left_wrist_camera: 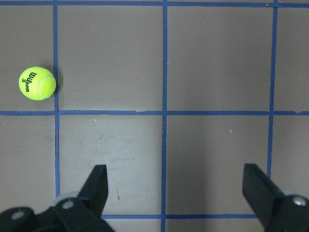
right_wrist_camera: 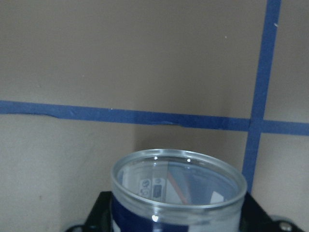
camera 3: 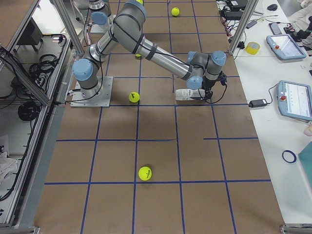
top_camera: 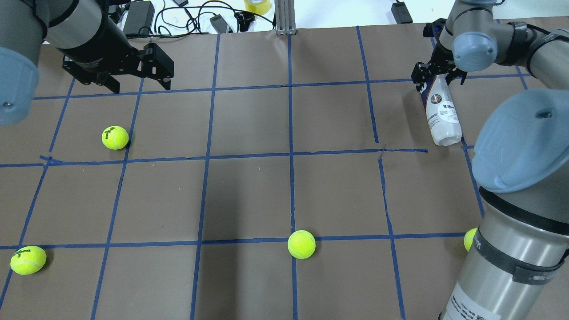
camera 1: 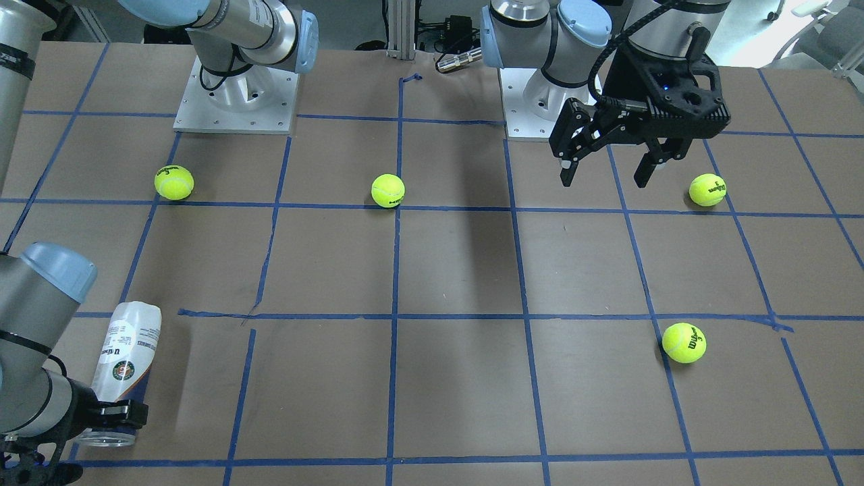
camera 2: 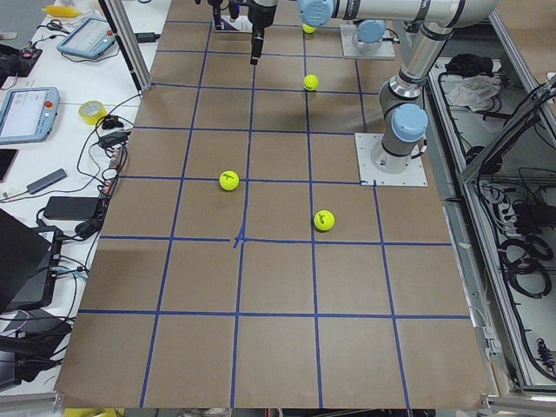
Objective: Lift up tennis ball bucket
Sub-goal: 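Close the right gripper around the top of the white Wilson can, then lift the can with the right gripper and carry it toward the table center, then lay the can on its side and open the right gripper, then raise the right gripper and withdraw it away from the can, then move the left gripper over the lying can's open end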
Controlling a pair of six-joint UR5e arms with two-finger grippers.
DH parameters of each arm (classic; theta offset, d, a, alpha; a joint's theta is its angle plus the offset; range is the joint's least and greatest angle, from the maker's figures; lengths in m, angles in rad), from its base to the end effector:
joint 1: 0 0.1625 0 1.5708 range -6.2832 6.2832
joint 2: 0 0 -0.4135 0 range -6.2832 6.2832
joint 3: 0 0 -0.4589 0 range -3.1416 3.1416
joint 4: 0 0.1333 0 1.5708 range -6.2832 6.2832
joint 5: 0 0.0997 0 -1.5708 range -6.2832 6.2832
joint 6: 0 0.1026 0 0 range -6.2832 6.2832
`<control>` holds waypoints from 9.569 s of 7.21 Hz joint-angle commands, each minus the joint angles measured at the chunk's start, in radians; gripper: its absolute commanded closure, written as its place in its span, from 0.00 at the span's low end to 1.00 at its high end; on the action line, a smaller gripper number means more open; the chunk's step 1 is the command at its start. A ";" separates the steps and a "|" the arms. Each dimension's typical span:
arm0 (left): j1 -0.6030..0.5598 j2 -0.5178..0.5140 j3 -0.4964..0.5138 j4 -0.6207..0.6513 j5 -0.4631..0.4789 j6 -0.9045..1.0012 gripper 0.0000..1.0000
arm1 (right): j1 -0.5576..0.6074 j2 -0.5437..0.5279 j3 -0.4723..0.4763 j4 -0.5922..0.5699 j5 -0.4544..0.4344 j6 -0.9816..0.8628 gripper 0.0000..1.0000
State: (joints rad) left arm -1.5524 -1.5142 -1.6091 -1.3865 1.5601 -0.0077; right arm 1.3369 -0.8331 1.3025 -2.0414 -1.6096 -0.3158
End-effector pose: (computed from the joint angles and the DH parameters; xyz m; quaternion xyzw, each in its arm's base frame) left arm -0.1242 -0.5561 0.5033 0.0124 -0.9948 0.1011 0.0048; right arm -0.0567 -0.7957 0.1585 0.0409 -0.9990 -0.0047 0.0188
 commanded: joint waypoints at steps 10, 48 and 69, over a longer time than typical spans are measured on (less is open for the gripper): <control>-0.002 0.000 -0.003 0.000 0.000 0.000 0.00 | 0.394 -0.186 0.003 0.032 -0.022 -0.060 0.90; -0.017 -0.043 -0.017 0.015 -0.002 -0.014 0.00 | 0.249 -0.576 0.198 0.087 0.061 -0.134 0.00; 0.069 -0.528 -0.135 0.092 -0.641 0.178 1.00 | 0.139 -0.811 0.193 0.386 -0.036 0.032 0.00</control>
State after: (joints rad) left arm -1.4825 -2.0416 -1.7425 -1.2995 0.9339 0.1734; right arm 1.4789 -1.6396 1.4973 -1.6550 -1.6508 -0.2916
